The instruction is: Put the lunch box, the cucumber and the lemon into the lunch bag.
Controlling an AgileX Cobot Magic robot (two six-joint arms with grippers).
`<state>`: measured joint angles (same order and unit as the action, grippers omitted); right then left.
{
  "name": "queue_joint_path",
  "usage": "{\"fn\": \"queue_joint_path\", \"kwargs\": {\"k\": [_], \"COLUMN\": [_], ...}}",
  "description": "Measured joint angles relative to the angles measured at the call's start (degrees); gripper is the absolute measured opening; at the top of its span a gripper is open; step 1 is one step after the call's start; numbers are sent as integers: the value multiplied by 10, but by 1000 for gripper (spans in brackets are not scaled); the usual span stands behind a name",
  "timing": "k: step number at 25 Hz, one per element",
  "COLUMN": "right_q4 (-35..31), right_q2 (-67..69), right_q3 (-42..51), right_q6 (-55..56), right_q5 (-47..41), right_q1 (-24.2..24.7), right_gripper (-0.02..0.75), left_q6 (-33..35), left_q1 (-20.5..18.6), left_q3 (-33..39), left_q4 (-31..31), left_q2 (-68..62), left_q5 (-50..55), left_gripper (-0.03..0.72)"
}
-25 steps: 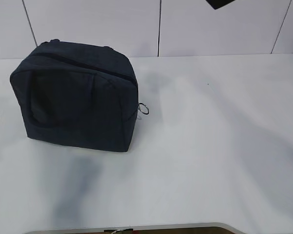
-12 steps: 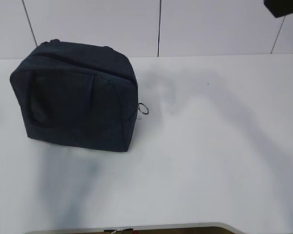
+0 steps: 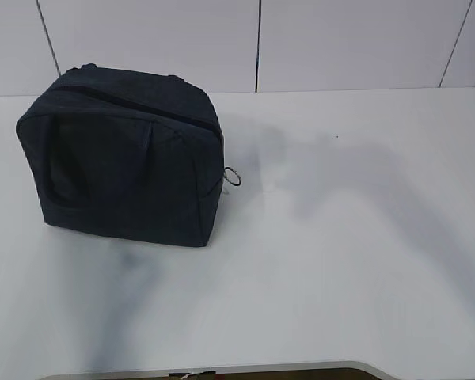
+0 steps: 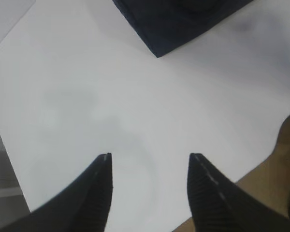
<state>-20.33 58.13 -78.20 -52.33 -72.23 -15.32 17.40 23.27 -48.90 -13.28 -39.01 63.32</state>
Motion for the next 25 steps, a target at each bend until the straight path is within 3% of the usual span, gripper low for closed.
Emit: {"fn": "queue_joint_path", "kwargs": {"k": [11,25], "right_q4": [13,13], "right_q2": [-76,-161], "right_q3": [64,175], "right_q6": [55,136], "right_q5": [-1,-1], "right_q1": [0,0], "right_gripper": [354,354], "left_q6": [-65,-94], "left_q1": [0,0], "left_q3": [4,46], "left_q4": [20,153], "left_q2": [153,253], "left_q5": [75,84], "left_gripper": [365,365]}}
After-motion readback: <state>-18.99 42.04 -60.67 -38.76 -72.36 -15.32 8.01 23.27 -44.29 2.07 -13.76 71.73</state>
